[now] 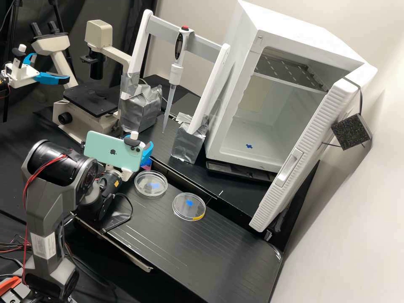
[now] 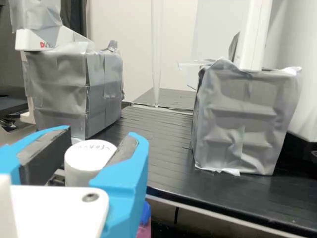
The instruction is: Open the bottle
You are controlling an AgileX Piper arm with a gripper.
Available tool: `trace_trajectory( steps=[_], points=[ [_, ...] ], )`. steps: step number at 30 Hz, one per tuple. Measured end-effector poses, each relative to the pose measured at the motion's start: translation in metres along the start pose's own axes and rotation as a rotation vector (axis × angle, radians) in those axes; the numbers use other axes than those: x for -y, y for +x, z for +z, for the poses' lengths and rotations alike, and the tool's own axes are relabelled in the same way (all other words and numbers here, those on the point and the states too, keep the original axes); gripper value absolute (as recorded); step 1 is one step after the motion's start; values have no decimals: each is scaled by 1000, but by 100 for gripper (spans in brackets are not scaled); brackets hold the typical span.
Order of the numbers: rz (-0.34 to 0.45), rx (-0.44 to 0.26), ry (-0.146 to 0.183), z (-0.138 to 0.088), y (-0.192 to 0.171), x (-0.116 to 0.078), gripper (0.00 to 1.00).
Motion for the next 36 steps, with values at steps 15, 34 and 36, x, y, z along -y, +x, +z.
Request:
trace_trajectory(
  steps=[15,34,36],
  points=[
    [3,5,2,0,0,0,0],
    [29,-20,2,-6,-3,-7,0],
    [36,-26,6,-7,-3,-9,0]
  ],
)
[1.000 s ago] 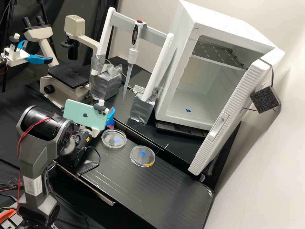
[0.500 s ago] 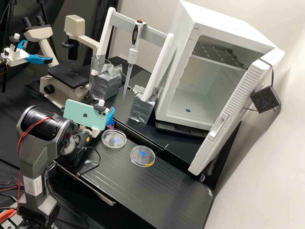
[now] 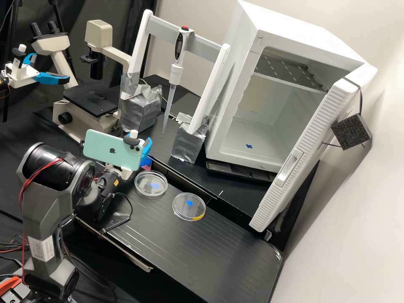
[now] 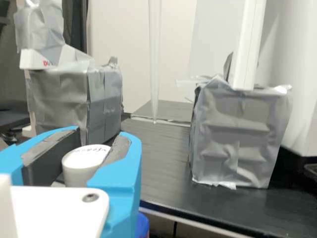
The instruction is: Open the bottle
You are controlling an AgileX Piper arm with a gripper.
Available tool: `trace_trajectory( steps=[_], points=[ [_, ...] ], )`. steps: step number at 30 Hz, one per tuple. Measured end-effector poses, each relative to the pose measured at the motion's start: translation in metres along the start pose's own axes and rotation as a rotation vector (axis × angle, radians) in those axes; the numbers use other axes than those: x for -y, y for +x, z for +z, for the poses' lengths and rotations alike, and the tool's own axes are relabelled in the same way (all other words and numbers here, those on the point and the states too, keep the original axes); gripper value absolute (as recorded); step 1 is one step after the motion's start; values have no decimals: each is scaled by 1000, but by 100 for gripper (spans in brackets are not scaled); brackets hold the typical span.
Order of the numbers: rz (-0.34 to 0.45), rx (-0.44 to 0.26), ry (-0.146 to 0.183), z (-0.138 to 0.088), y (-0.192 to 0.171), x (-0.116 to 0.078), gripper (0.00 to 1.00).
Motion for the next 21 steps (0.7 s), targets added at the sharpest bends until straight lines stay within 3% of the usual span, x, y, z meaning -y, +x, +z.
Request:
trace_trajectory(
  steps=[10,17,21],
  points=[
    [33,-38,38,-5,-25,-14,0],
    [-26,-79,38,-12,-67,-2,0],
    [-62,-116,12,-17,-75,5,0]
  ],
)
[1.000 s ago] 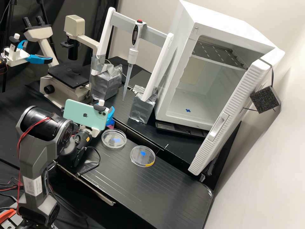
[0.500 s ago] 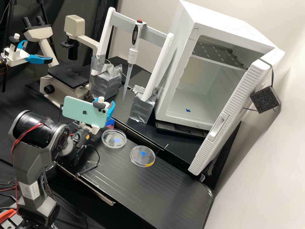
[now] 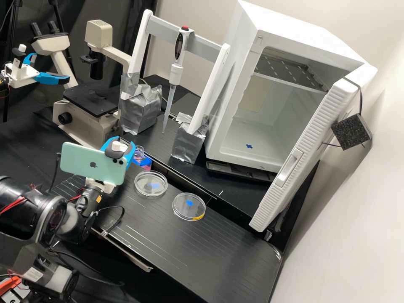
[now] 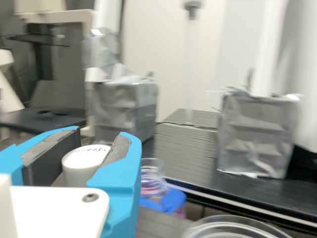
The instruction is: Open the bottle
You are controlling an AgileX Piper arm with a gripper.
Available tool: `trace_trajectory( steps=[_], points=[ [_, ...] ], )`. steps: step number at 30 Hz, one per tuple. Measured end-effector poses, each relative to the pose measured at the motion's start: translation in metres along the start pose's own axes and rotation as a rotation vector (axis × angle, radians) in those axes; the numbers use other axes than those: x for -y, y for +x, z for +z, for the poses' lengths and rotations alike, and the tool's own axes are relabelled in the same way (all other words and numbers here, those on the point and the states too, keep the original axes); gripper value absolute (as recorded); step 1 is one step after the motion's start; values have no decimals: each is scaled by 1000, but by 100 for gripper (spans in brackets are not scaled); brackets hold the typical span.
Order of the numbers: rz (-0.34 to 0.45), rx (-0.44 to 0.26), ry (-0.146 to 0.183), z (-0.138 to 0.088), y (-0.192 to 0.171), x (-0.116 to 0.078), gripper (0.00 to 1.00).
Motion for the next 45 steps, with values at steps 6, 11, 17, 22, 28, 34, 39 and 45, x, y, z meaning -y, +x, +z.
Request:
trace_trajectory(
  steps=[6,11,17,22,28,34,39,45],
  points=[
    [-39,10,-4,1,1,8,0],
    [-39,45,-3,7,2,8,0],
    [-26,67,-5,10,2,6,0],
    [-43,69,-5,11,3,9,0],
    [-66,92,-15,13,5,16,0],
    [-62,97,-11,14,5,16,0],
    [-54,105,-12,15,5,15,0],
    [-38,125,-23,16,5,14,100]
  ],
)
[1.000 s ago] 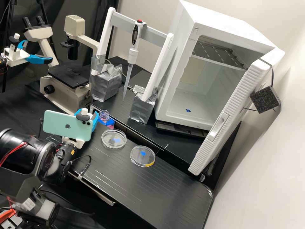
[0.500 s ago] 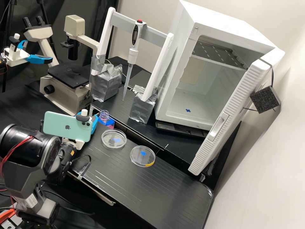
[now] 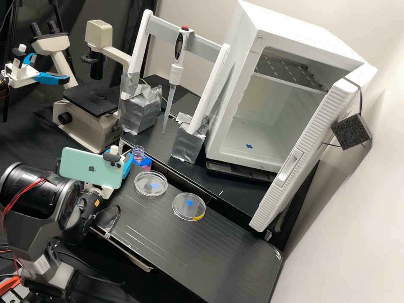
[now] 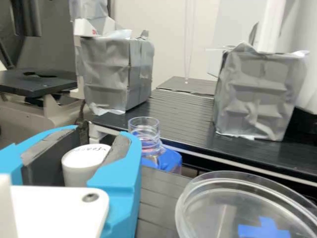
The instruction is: Open the bottle
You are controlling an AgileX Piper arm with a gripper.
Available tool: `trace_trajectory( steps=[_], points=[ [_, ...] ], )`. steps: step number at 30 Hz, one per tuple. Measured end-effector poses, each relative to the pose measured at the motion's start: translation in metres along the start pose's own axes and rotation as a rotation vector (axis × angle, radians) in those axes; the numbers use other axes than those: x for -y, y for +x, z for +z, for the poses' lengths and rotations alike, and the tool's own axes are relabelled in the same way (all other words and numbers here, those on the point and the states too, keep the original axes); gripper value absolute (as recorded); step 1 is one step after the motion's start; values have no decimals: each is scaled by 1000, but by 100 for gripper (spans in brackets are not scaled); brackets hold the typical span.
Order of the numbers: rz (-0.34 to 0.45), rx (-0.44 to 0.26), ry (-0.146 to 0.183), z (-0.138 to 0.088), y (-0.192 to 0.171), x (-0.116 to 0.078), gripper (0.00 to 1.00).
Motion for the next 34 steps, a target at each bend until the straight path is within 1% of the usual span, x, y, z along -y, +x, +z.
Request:
trace_trajectory(
  steps=[2,3,5,9,10,13,17,19,20,21,22,24,25,26,28,29,32,34],
  points=[
    [6,4,-15,-1,0,1,100],
    [4,3,-16,-2,0,1,100],
    [2,2,-29,-3,0,2,100],
    [9,-6,-39,-5,-1,2,100],
    [17,-9,-36,-6,-2,1,100],
    [51,-26,-22,-11,-4,-4,100],
    [135,-67,-4,-19,-13,-21,100],
    [203,-73,9,-23,-20,-31,100],
    [265,-70,21,-25,-25,-38,100],
    [309,-72,29,-26,-28,-42,100],
    [347,-73,44,-27,-30,-47,100],
    [406,-49,35,-22,-32,-54,100],
    [427,-39,37,-19,-32,-58,100],
    [431,-43,41,-17,-32,-60,100],
    [443,-40,78,-11,-32,-64,100],
    [445,-32,90,-8,-31,-65,100],
    [446,-9,116,-1,-30,-67,100],
    [438,10,127,4,-28,-67,100]
  ],
)
